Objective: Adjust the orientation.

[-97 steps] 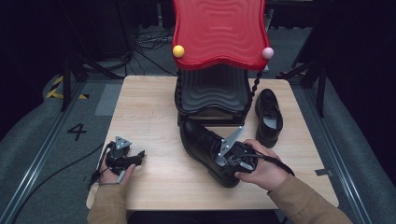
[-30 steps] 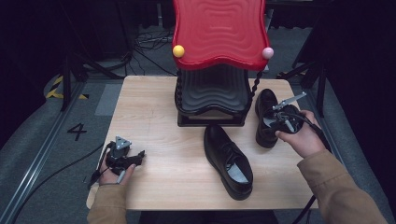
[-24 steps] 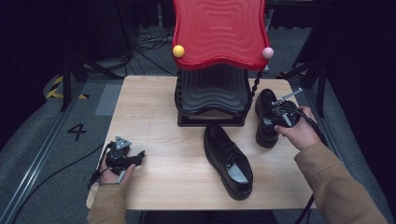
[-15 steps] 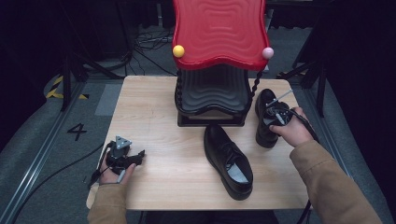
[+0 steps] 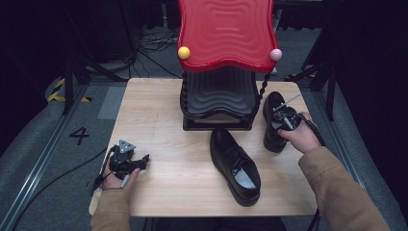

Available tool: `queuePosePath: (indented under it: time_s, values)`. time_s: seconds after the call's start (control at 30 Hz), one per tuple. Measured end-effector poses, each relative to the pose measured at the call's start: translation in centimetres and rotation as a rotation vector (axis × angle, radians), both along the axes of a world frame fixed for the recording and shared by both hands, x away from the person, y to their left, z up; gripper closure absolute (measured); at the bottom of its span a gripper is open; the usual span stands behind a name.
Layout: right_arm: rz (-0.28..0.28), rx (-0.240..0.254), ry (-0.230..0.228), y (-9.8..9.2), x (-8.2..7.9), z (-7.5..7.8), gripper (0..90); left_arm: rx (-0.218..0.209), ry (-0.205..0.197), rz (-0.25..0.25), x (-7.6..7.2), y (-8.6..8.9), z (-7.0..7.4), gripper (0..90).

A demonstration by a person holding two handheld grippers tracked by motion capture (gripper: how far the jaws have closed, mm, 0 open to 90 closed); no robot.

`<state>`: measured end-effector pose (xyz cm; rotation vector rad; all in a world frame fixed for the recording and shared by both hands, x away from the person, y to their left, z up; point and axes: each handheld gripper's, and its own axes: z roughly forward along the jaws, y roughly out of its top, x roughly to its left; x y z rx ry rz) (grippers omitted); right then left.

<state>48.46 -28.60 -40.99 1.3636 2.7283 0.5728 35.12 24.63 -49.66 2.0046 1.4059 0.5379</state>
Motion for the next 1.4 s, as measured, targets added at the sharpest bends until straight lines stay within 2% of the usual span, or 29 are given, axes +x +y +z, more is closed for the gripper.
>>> queuePosePath:
  time_s: [0.2,0.43,0.53,0.73,0.8,0.9,1.2,1.37,1.4]
  values:
    - [0.011,-0.003,-0.023,-0.6,-0.6,0.9,81.7,0.000,0.001,0.000,0.0,0.0,0.0,31.5]
    - [0.053,0.007,-0.041,-1.4,-2.4,2.9,81.6,-0.001,0.000,0.001,0.0,0.0,0.0,31.5]
    - [0.086,0.010,-0.051,-1.4,-3.7,4.0,81.4,-0.001,0.000,0.001,0.0,0.0,0.0,31.5]
    - [0.187,0.001,-0.055,-1.2,-6.7,5.5,81.0,0.000,0.002,0.002,0.1,0.0,0.0,31.5]
    - [0.198,0.000,-0.054,-1.2,-7.1,5.7,81.0,0.000,0.001,0.002,0.1,0.0,0.0,31.5]
    - [0.261,-0.003,-0.053,-0.9,-9.1,6.5,80.8,0.000,0.000,0.003,0.1,0.0,0.0,31.5]
    - [0.352,-0.026,-0.038,0.2,-13.0,6.9,80.6,0.000,0.000,0.003,0.1,0.0,0.0,31.5]
    - [0.391,-0.028,-0.028,0.6,-14.0,6.7,80.5,0.000,0.000,0.003,0.1,0.0,0.0,31.5]
    - [0.425,-0.026,-0.034,1.0,-14.8,6.4,80.2,0.001,0.001,0.003,0.1,0.0,0.0,31.5]
